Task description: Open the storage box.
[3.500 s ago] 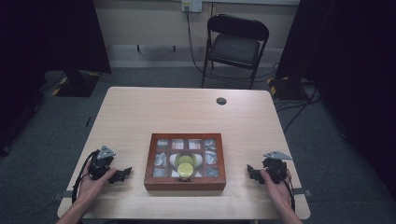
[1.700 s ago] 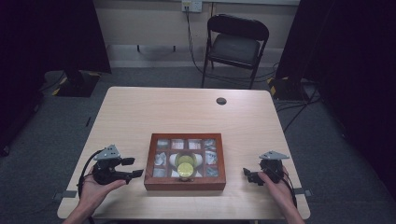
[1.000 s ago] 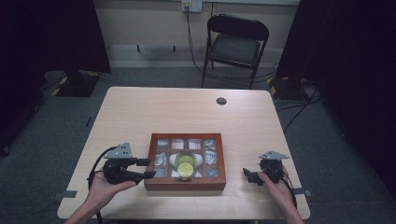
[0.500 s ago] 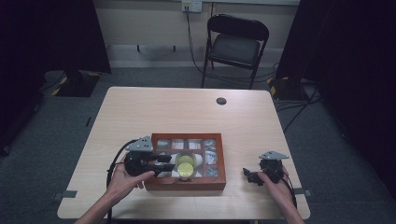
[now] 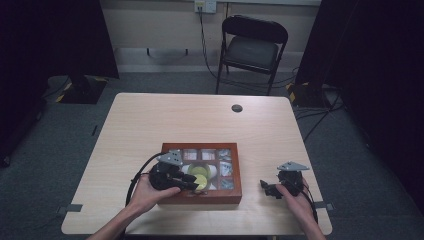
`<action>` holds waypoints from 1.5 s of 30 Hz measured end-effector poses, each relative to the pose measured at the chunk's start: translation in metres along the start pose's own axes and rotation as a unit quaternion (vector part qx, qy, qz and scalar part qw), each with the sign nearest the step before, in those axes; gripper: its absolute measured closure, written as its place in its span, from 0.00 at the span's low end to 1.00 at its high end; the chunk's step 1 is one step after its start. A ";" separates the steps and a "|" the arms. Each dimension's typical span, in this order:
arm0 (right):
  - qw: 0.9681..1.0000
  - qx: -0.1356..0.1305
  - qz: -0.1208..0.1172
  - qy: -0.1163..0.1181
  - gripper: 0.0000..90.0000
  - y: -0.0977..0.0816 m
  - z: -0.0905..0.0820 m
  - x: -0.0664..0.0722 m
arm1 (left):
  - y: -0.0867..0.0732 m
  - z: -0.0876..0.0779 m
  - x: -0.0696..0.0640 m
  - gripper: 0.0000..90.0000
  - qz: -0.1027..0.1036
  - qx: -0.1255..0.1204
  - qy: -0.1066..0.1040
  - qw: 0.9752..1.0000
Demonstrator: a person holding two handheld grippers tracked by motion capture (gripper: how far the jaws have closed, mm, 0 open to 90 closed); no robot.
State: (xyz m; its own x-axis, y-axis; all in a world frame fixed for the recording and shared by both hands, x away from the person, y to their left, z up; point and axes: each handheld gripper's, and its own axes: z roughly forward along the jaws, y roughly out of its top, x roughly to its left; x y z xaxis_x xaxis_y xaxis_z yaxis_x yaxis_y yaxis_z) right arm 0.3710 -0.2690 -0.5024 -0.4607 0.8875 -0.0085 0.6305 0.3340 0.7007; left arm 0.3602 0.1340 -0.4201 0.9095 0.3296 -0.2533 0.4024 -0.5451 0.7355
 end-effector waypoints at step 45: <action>1.000 0.000 0.000 0.000 0.02 0.000 0.000 0.000 | -0.006 0.019 -0.002 0.91 0.024 0.017 -0.020 0.999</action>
State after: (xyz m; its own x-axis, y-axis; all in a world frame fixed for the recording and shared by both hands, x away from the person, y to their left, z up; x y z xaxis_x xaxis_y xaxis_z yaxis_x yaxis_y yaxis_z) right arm 0.3710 -0.2690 -0.5024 -0.4608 0.8875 -0.0091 0.6302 0.3345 0.7007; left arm 0.3574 0.1219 -0.4362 0.9311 0.2721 -0.2429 0.3606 -0.5855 0.7261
